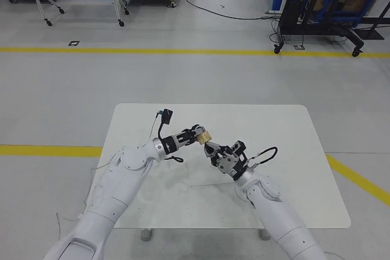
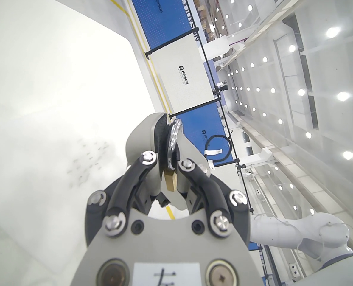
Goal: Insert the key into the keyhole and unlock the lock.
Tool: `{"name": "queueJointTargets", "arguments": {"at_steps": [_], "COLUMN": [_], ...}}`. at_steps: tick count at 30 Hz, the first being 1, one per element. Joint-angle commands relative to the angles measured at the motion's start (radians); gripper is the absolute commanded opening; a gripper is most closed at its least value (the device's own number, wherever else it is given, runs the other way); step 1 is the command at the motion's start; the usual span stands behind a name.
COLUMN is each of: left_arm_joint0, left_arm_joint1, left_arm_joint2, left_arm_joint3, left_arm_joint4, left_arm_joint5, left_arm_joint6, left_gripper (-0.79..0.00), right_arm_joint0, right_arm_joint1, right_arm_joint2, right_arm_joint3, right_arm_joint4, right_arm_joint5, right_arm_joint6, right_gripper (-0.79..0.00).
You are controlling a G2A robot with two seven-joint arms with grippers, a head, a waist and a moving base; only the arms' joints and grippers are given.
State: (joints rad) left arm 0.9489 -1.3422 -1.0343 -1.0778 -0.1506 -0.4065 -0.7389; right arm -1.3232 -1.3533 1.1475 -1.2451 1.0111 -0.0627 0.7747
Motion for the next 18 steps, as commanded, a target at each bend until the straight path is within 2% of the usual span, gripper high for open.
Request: {"name": "queueJointTargets", "arguments": {"at_steps": [1, 7, 16, 17, 18], "left_arm_joint0": [0.004, 0.014, 0.027, 0.027, 0.026], "left_arm_joint1": [0.001, 0.004, 0.007, 0.006, 0.007], "left_arm_joint2": [-0.002, -0.01, -0.021, -0.022, -0.024], "left_arm_joint3": [-0.006, -0.019, -0.029, -0.028, -0.027], "left_arm_joint4": [0.005, 0.011, -0.008, -0.016, -0.021], "left_arm_joint5": [-0.014, -0.038, -0.036, -0.03, -0.025], "left_arm_joint6": [0.005, 0.021, 0.027, 0.026, 0.027], "left_gripper": [-0.785, -0.785, -0.785, -0.785, -0.785], "right_arm_joint0": [0.006, 0.028, 0.044, 0.043, 0.042], "right_arm_joint1": [0.0, -0.002, 0.002, 0.002, 0.003], "right_arm_joint2": [0.004, 0.011, 0.014, 0.014, 0.017], "right_arm_joint3": [0.012, 0.06, 0.085, 0.084, 0.082], "right_arm_joint4": [0.043, 0.154, 0.104, 0.094, 0.079], "right_arm_joint5": [0.041, 0.167, 0.144, 0.134, 0.116], "right_arm_joint6": [0.046, 0.167, 0.202, 0.205, 0.203], "right_gripper": [-0.785, -0.785, -0.785, -0.64, -0.434]}}
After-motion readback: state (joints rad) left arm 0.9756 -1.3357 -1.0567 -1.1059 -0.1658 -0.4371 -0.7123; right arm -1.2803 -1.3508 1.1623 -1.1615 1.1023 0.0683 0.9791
